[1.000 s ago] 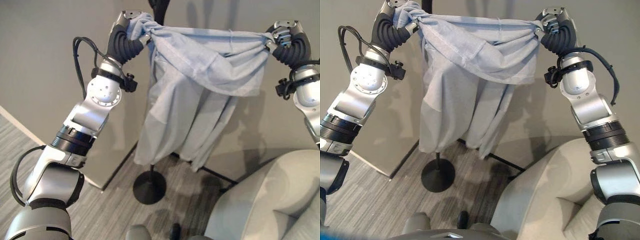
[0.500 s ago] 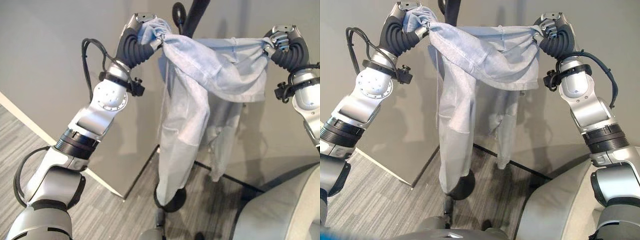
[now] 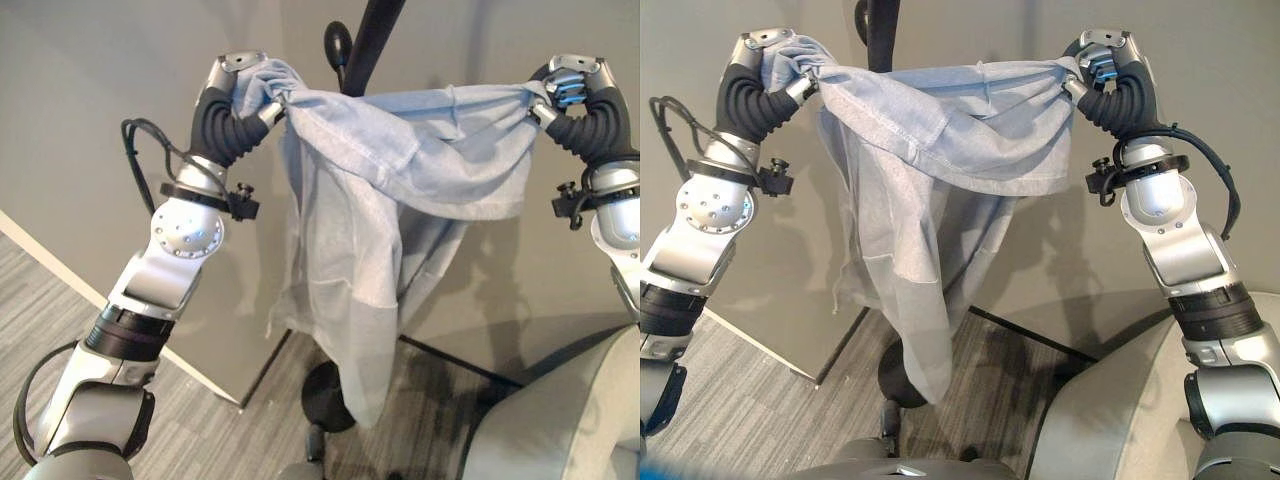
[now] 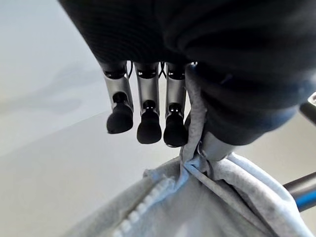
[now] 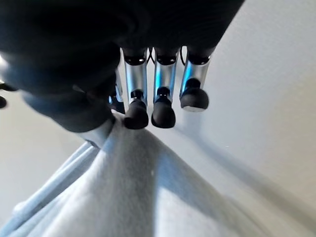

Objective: Hang the clothes on the sofa on the clothes rack.

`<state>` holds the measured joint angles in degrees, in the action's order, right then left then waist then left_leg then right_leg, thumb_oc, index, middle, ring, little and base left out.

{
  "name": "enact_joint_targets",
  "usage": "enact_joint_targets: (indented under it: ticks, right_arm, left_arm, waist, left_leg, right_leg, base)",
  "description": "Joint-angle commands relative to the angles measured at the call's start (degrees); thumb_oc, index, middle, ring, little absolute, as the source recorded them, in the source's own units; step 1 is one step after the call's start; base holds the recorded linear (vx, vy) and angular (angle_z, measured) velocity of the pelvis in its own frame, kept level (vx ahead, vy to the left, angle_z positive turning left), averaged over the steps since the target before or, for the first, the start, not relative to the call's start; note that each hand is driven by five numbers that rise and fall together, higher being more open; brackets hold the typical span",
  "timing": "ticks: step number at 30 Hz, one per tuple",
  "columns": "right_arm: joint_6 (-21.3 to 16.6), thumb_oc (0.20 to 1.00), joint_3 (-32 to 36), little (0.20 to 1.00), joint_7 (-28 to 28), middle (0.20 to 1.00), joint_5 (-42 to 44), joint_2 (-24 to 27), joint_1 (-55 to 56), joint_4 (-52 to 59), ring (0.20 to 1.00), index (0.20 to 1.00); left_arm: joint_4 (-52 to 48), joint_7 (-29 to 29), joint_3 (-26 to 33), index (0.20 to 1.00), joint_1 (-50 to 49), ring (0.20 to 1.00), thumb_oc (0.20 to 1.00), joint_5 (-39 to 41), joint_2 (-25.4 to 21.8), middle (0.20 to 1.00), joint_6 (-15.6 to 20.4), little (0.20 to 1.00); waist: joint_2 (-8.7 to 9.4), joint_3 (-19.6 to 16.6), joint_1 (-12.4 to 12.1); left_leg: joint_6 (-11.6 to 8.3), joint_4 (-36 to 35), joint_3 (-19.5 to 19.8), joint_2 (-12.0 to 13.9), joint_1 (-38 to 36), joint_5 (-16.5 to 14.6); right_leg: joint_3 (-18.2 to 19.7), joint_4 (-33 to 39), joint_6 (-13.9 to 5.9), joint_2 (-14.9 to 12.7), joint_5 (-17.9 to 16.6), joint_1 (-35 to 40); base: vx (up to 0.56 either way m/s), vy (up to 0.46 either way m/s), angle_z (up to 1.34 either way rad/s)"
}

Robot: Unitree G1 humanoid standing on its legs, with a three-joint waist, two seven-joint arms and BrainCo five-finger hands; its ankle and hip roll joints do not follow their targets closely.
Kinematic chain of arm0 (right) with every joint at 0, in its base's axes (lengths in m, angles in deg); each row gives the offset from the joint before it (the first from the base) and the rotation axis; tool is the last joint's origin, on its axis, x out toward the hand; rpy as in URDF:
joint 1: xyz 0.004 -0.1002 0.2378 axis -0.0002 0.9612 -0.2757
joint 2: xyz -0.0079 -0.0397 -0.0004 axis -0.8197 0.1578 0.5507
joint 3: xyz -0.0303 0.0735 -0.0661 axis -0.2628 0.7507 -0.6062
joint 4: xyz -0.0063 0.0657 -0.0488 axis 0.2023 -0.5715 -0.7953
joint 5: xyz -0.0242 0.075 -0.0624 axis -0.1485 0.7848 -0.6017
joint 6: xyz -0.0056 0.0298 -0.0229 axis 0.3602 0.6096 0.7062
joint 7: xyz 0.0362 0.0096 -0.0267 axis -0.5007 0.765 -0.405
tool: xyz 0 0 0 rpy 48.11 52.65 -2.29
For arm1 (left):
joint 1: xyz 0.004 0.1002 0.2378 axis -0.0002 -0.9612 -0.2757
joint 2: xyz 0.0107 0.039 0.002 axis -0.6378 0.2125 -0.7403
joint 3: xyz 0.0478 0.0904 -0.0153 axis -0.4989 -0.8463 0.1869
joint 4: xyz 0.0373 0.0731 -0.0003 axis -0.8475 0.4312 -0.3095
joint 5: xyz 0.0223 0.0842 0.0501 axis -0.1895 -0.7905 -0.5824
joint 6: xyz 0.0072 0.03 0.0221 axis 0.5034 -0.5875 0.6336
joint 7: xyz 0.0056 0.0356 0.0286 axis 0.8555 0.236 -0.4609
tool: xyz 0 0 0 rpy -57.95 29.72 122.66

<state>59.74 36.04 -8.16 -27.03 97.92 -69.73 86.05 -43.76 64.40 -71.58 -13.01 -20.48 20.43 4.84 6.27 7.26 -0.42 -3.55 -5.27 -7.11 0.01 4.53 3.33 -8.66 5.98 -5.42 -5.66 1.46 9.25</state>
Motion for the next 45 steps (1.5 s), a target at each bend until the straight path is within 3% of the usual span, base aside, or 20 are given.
enact_joint_targets:
  ticks: [1, 6, 28, 34, 45]
  right_arm:
    - [-1.17, 0.200, 9.26, 0.200, 1.28, 0.200, -1.14, 0.41, 1.97, -2.79, 0.200, 0.200]
    - [-2.38, 0.200, 13.00, 0.200, 1.34, 0.200, -0.82, -1.29, 5.55, 0.44, 0.200, 0.200]
    - [-7.18, 0.200, 18.27, 0.200, 1.39, 0.200, -1.17, -5.33, 7.33, 11.34, 0.200, 0.200]
    - [-7.01, 0.200, 14.48, 0.200, -4.41, 0.200, 1.62, -5.52, 8.02, 12.96, 0.200, 0.200]
    - [-2.67, 0.200, 0.01, 0.200, -13.68, 0.200, 1.50, -5.33, 7.97, 5.67, 0.200, 0.200]
  left_arm:
    - [5.19, -2.02, 6.86, 0.200, -1.20, 0.200, 0.200, 0.69, -2.30, 0.200, 0.68, 0.200]
    - [2.36, -1.92, 9.82, 0.200, -4.73, 0.200, 0.200, 0.85, -1.94, 0.200, 1.18, 0.200]
    - [-13.22, -3.54, 18.47, 0.200, -11.27, 0.200, 0.200, 0.74, -0.21, 0.200, 5.41, 0.200]
    - [-15.95, -2.23, 20.69, 0.200, -15.27, 0.200, 0.200, 1.30, 0.44, 0.200, 5.96, 0.200]
    - [-9.10, 1.19, 18.89, 0.200, -22.11, 0.200, 0.200, 0.30, 4.17, 0.200, 3.43, 0.200]
  waist:
    - [-1.26, -4.93, -1.83]
    - [-1.65, -5.10, -1.56]
    - [-2.54, -5.93, -1.46]
    - [-2.59, -5.80, -1.86]
    - [-2.35, -4.48, -3.39]
  left_leg:
    - [-0.91, 0.27, 2.60, 3.58, -9.41, -5.06]
    - [-0.99, 0.27, 2.53, 3.73, -9.74, -5.27]
    - [-1.19, 0.27, 2.41, 4.07, -10.64, -5.74]
    - [-1.23, 0.27, 2.33, 4.13, -11.08, -5.84]
    - [-1.31, 0.27, 2.61, 4.25, -11.16, -6.07]
  right_leg:
    - [-3.64, -0.98, -4.39, -2.22, -1.25, -3.04]
    - [-3.78, -0.98, -4.27, -2.21, -1.11, -2.77]
    - [-4.38, -0.98, -3.84, -2.02, -0.52, -1.87]
    - [-4.68, -0.98, -3.77, -2.04, -0.37, -1.46]
    - [-5.53, -0.98, -3.51, -2.10, 0.13, -0.91]
  base:
    - [0.00, 0.000, 0.00]
    - [0.00, 0.000, 0.00]
    - [0.01, -0.001, 0.00]
    - [0.00, 0.000, 0.00]
    - [0.00, 0.000, 0.01]
